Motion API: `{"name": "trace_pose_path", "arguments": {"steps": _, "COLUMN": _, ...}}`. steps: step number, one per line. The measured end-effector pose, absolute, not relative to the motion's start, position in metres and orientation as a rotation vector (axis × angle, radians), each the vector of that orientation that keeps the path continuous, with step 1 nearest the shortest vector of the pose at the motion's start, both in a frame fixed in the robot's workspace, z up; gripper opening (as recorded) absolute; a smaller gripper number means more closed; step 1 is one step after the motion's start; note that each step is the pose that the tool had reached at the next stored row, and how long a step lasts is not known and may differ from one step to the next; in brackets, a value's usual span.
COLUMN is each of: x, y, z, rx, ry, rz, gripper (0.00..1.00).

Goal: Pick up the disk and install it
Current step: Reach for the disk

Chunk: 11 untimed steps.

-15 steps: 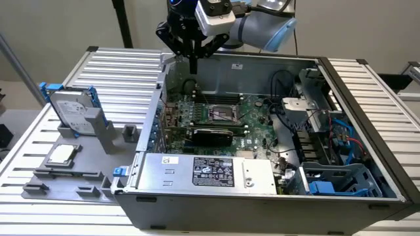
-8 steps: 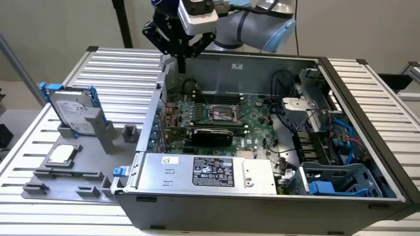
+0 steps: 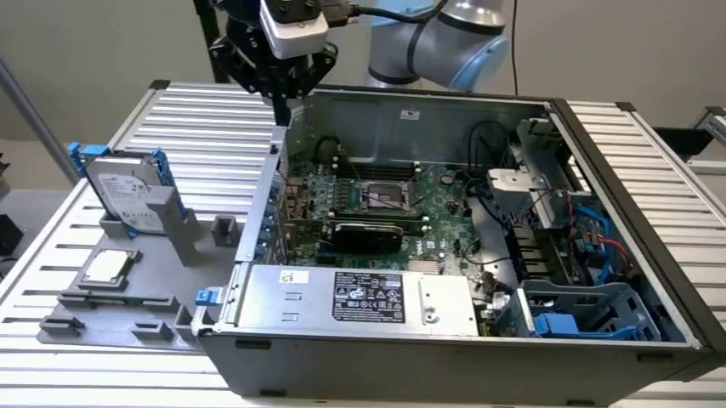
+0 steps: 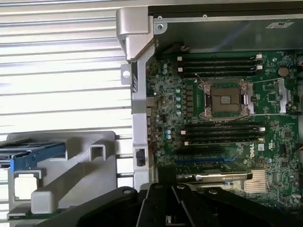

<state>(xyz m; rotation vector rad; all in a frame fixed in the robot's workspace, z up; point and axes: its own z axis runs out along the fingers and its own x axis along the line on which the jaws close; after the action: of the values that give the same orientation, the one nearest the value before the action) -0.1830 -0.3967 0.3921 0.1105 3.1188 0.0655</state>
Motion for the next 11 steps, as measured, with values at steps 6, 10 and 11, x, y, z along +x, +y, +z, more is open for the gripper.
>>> {"name": "trace_pose_path", "arguments": {"steps": 6, "x": -0.210, "y": -0.395, "z": 0.391, "rx": 0.110, "ry": 3.119, "rz": 0.049, "gripper": 0.00}}
{"name": "trace_pose_path", "arguments": {"steps": 10, "x": -0.229, "y": -0.394, "z": 0.390, "rx": 0.110, "ry": 3.119, "rz": 0.032, "gripper": 0.00}}
{"name": "trace_pose_path", "arguments": {"steps": 11, "x": -0.233, "y": -0.394, "z": 0.390, "rx": 0.110, "ry": 3.119, "rz": 0.028, "gripper": 0.00}}
